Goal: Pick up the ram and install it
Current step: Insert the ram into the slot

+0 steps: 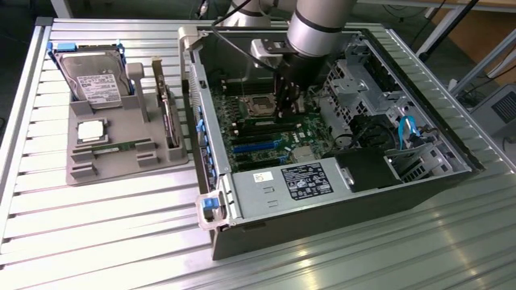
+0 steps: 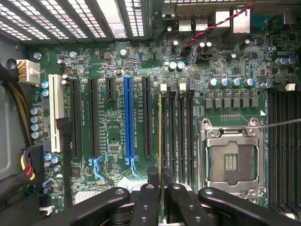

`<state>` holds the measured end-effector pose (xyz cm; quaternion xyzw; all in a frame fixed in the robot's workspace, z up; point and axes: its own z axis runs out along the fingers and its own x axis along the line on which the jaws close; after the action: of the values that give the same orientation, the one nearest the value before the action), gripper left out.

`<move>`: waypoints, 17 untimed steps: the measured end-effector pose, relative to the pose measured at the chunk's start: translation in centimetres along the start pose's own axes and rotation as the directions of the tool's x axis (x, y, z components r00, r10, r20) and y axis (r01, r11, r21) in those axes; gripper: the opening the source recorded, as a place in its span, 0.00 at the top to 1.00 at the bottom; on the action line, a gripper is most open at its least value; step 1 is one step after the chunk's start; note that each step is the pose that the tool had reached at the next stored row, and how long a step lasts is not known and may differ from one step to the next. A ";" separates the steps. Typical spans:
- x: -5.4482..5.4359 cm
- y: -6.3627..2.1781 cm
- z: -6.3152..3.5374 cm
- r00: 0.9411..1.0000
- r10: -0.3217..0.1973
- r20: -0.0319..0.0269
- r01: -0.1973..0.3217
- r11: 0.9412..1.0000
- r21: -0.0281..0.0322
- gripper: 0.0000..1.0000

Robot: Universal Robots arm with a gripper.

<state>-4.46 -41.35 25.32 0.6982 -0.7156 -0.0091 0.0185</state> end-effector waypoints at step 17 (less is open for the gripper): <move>-0.8 0.18 2.06 1.000 -0.026 -0.005 0.026 1.000 0.000 0.87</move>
<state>-4.70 -40.54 23.26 0.7075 -0.7064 -0.0076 0.0199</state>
